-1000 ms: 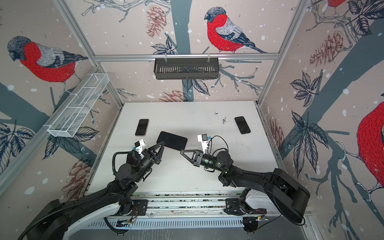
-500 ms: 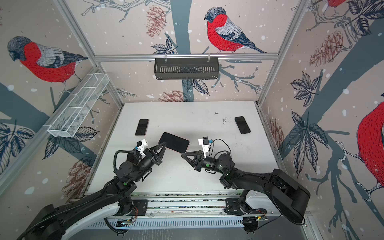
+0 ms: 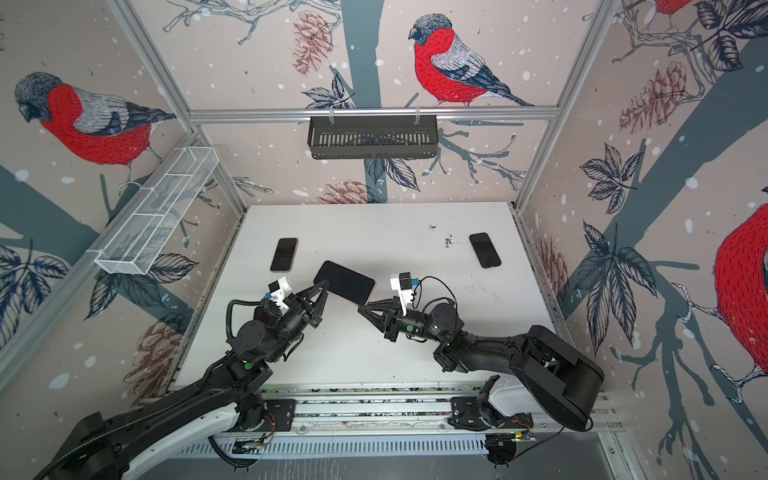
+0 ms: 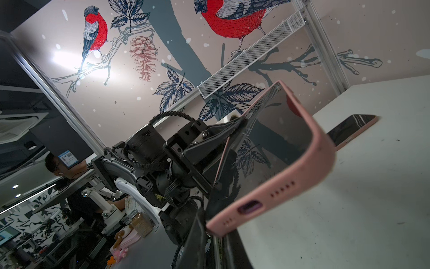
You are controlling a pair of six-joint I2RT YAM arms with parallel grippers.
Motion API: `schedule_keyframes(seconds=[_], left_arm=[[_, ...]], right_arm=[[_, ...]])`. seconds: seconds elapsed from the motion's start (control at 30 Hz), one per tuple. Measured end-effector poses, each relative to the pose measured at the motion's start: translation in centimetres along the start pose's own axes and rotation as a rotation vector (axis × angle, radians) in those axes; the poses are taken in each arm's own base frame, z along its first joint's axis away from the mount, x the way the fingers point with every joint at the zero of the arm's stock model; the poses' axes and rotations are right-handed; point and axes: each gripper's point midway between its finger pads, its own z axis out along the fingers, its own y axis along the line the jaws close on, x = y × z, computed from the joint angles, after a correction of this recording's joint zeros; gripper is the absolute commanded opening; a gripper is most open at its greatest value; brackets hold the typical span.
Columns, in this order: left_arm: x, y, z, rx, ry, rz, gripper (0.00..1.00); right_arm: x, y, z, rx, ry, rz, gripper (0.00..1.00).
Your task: Take the phone out of the phone case
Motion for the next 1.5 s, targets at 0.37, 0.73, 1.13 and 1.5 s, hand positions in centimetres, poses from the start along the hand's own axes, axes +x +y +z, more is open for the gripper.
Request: schedule_keyframes(seconds=[0.37,0.73,1.13,1.5], left_arm=[[0.1,0.4,-0.2,-0.028,0.009,0.018,0.00],[1.0,-0.5,-0.7,-0.001,0.061,0.017,0.00],[1.3,-0.6,-1.0,0.024,0.075,0.030,0.00],[1.9,-0.4,-0.6,0.032,0.106,0.048,0.00]], right_arm=[[1.5,-2.1,-0.5,0.067,0.056,-0.021,0.07],[1.3,-2.8,-2.4,0.167,0.074,-0.018,0.75],[-1.2,-4.9,-6.7,0.332,0.060,0.071,0.88],[-4.3,-3.7,-7.2,0.312,0.026,0.221,0.91]])
